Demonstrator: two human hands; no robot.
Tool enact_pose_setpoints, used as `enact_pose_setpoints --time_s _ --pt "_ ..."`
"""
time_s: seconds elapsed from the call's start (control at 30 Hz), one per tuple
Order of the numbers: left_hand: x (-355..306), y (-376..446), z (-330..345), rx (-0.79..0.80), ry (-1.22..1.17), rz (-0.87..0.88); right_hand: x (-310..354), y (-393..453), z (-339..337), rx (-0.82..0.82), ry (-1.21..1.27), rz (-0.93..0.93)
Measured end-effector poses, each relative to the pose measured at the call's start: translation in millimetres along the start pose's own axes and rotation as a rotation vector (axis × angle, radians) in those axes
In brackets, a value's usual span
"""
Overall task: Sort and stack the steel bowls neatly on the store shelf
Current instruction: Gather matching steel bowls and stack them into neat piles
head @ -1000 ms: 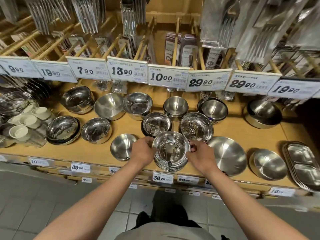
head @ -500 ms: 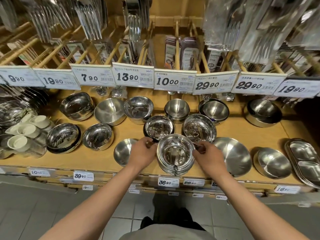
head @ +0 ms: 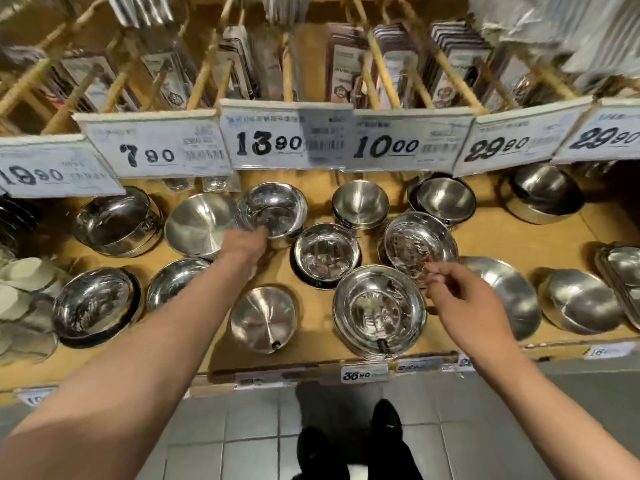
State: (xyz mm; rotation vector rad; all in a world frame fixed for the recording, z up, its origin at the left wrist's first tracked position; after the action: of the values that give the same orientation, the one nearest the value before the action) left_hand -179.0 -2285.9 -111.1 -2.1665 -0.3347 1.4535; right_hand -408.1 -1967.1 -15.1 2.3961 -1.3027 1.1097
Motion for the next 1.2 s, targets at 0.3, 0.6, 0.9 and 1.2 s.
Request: enact_pose_setpoints --time_s 0.3,0.6,0.9,1.2 --pt "-10 -6 -8 -0.002 -0.261 -0.072 -34 -12 -9 -0.026 0.061 0.143" --pt "-43 -117 -13 0.153 -0.326 0.199 -11 -3 -2 0.096 0.211 0.1" --pt "-6 -182 49 0.344 -0.184 0.156 5 11 10 0.265 0.155 -0.076" --pt "17 -179 66 0.188 0.043 0.167 -17 16 11 0.199 -0.138 -0.13"
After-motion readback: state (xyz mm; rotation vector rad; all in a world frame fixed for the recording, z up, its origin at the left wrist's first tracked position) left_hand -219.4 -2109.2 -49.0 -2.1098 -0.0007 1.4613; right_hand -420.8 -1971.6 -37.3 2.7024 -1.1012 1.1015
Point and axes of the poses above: each hand's wrist, its own y-axis towards the middle knuckle, its own z-axis out of the palm, x = y × z, the point moved 10 cm from there along y, towards the middle knuckle, and after that the axes turned 13 degrees about -y, right-handed, at the moved point
